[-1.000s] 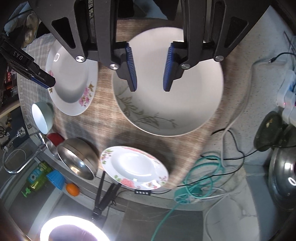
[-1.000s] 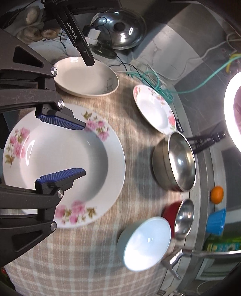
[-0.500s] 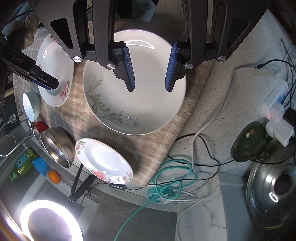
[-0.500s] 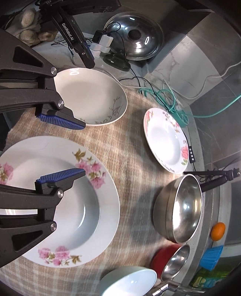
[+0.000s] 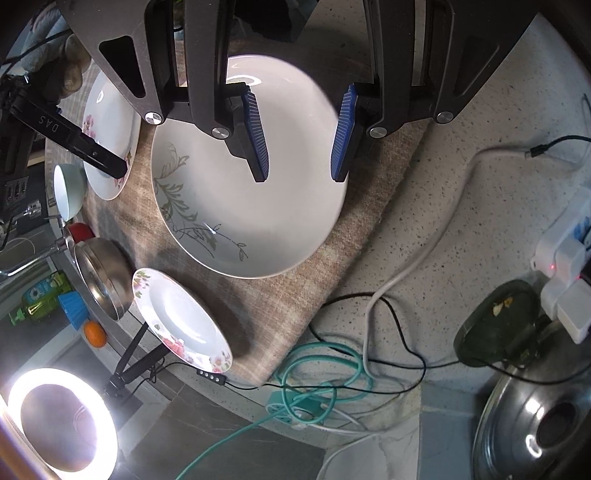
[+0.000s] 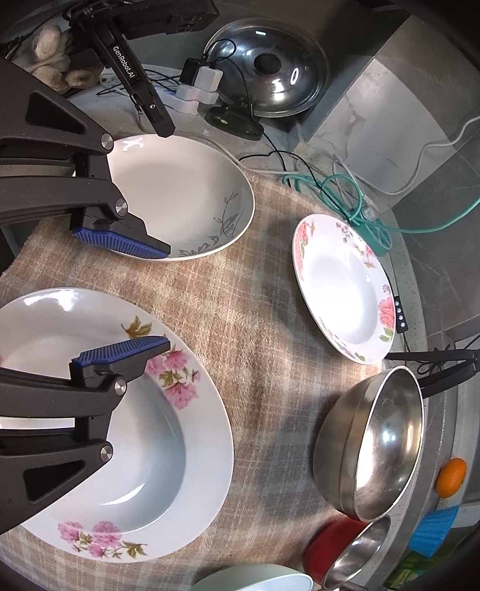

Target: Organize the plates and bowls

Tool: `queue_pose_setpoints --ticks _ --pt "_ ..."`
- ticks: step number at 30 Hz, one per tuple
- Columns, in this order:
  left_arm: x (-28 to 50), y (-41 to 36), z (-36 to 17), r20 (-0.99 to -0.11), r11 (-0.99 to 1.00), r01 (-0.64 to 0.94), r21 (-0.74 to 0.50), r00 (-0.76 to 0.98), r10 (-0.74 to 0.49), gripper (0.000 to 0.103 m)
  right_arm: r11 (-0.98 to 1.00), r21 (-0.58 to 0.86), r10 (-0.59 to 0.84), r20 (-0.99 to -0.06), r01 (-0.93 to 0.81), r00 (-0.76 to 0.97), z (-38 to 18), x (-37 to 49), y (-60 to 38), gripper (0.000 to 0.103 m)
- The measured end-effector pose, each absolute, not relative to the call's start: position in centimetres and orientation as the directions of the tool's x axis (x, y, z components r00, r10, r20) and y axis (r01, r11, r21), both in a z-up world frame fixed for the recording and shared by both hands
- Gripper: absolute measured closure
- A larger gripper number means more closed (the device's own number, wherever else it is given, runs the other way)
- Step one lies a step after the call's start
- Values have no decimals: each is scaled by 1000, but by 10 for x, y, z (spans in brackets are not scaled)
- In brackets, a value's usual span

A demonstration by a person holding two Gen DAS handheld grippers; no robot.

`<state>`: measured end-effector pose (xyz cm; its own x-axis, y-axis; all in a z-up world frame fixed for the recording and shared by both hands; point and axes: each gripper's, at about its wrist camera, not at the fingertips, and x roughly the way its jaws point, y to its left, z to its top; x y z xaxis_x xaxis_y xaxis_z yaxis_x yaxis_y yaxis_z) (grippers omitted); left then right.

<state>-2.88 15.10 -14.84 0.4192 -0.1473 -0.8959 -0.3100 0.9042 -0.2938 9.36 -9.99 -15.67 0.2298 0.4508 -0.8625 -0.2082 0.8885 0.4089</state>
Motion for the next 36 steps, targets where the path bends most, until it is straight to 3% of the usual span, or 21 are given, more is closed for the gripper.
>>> queue_pose_setpoints --ticks 19,24,27,36 --pt "-28 168 -162 -893 875 -347 -339 411 -183 70 870 402 463 -866 -287 190 -163 105 -61 64" --pt "-28 169 -166 -895 873 -350 -341 405 -187 71 863 398 463 -869 -312 173 -165 106 -52 72" --pt "-28 169 -167 -895 873 -346 -344 401 -194 82 861 401 463 -872 -313 158 -168 106 -48 76" --pt "-28 170 -174 -902 871 -354 -340 385 -196 87 860 413 463 -878 -300 120 -179 107 -48 86"
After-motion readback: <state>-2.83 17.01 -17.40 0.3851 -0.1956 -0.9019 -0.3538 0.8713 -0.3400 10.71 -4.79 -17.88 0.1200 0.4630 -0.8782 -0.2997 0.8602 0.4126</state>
